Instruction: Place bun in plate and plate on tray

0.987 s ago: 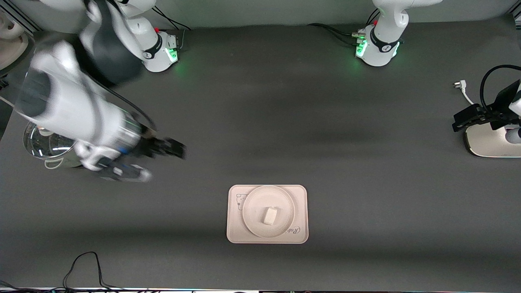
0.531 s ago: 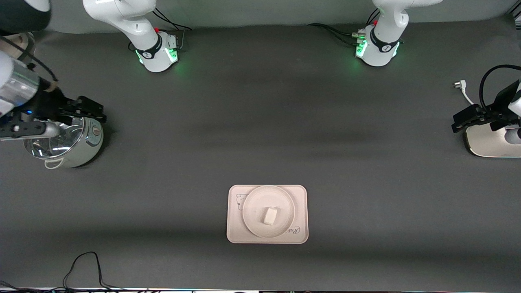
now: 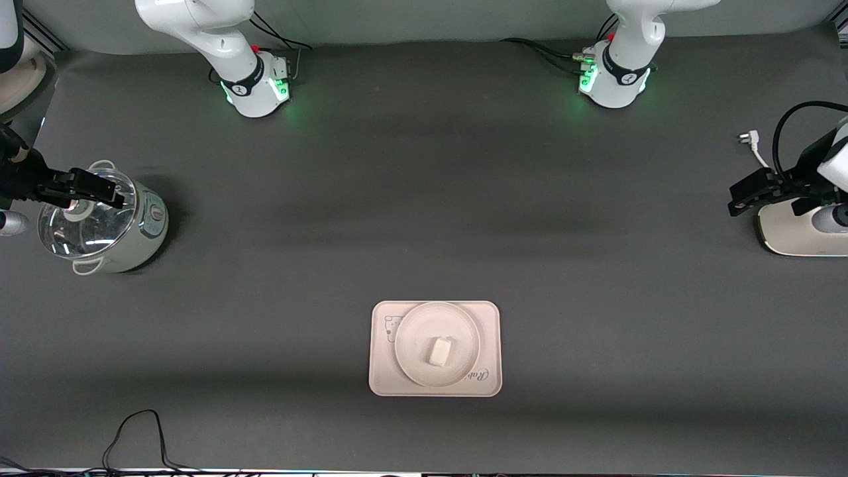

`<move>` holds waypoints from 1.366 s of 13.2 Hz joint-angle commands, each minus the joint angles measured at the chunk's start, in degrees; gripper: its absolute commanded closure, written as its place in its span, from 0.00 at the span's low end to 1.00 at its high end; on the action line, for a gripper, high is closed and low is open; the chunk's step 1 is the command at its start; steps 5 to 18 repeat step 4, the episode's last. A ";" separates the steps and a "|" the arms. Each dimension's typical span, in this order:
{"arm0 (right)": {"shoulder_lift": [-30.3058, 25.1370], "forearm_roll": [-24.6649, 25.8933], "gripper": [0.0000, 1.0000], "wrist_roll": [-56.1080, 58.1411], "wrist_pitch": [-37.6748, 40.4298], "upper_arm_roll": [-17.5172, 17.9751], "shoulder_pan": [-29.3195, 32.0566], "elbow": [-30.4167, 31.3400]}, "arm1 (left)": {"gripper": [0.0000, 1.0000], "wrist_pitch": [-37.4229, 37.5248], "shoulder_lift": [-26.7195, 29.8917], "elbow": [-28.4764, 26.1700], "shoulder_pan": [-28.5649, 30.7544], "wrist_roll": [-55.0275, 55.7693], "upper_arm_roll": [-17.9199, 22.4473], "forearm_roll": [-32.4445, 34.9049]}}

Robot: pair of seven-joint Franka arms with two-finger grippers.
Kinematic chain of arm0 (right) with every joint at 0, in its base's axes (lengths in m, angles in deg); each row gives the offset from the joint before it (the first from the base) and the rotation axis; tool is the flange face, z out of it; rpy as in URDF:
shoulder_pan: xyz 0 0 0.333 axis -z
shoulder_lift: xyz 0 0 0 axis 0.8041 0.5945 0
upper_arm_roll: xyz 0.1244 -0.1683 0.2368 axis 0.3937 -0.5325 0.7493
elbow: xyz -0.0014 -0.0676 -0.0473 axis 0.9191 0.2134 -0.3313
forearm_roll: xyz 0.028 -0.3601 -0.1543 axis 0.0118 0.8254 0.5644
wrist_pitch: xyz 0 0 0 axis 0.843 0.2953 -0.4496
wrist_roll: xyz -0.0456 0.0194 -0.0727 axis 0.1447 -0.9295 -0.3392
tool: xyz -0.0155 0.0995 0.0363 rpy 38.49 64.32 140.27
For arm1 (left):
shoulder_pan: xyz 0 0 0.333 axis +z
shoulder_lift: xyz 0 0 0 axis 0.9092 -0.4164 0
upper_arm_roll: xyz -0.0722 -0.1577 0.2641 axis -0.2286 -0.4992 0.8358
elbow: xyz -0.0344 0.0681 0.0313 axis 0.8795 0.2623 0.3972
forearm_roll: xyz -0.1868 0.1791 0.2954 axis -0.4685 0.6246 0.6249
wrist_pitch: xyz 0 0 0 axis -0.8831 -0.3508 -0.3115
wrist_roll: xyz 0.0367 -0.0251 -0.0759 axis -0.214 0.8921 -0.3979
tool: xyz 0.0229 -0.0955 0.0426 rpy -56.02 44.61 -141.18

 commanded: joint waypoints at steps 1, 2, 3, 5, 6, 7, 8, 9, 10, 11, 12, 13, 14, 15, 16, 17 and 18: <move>-0.48 1.15 0.00 0.84 -1.70 -0.03 -0.22 1.15 | 0.00 0.31 -0.71 1.38 -0.09 -0.61 0.11 0.50; -0.65 1.15 0.00 0.84 -2.31 -0.11 -0.22 1.77 | 0.00 0.31 -0.71 1.38 -0.09 -0.53 0.11 0.59; -0.83 1.15 0.00 0.84 -2.84 -0.11 -0.31 2.38 | 0.00 0.31 -0.71 1.30 -0.09 -0.52 0.11 0.59; -0.91 1.15 0.00 0.84 -2.93 -0.11 -0.22 2.47 | 0.00 0.31 -0.79 1.30 0.00 -0.61 0.11 0.59; -0.91 1.15 0.00 0.84 -2.93 -0.11 -0.22 2.47 | 0.00 0.31 -0.79 1.30 0.00 -0.61 0.11 0.59; -0.91 1.15 0.00 0.84 -2.93 -0.11 -0.22 2.47 | 0.00 0.31 -0.79 1.30 0.00 -0.61 0.11 0.59; -0.91 1.15 0.00 0.84 -2.93 -0.11 -0.22 2.47 | 0.00 0.31 -0.79 1.30 0.00 -0.61 0.11 0.59; -0.91 1.15 0.00 0.84 -2.93 -0.11 -0.22 2.47 | 0.00 0.31 -0.79 1.30 0.00 -0.61 0.11 0.59; -0.91 1.15 0.00 0.84 -2.93 -0.11 -0.22 2.47 | 0.00 0.31 -0.79 1.30 0.00 -0.61 0.11 0.59; -0.91 1.15 0.00 0.84 -2.93 -0.11 -0.22 2.47 | 0.00 0.31 -0.79 1.30 0.00 -0.61 0.11 0.59; -0.91 1.15 0.00 0.84 -2.93 -0.11 -0.22 2.47 | 0.00 0.31 -0.79 1.30 0.00 -0.61 0.11 0.59; -0.91 1.15 0.00 0.84 -2.93 -0.11 -0.22 2.47 | 0.00 0.31 -0.79 1.30 0.00 -0.61 0.11 0.59; -0.91 1.15 0.00 0.84 -2.93 -0.11 -0.22 2.47 | 0.00 0.31 -0.79 1.30 0.00 -0.61 0.11 0.59; -0.91 1.15 0.00 0.84 -2.93 -0.11 -0.22 2.47 | 0.00 0.31 -0.79 1.30 0.00 -0.61 0.11 0.59; -0.91 1.15 0.00 0.84 -2.93 -0.11 -0.22 2.47 | 0.00 0.31 -0.79 1.30 0.00 -0.61 0.11 0.59; -0.91 1.15 0.00 0.84 -2.93 -0.11 -0.22 2.47 | 0.00 0.31 -0.79 1.30 0.00 -0.61 0.11 0.59; -0.91 1.15 0.00 0.84 -2.93 -0.11 -0.22 2.47 | 0.00 0.31 -0.79 1.30 0.00 -0.61 0.11 0.59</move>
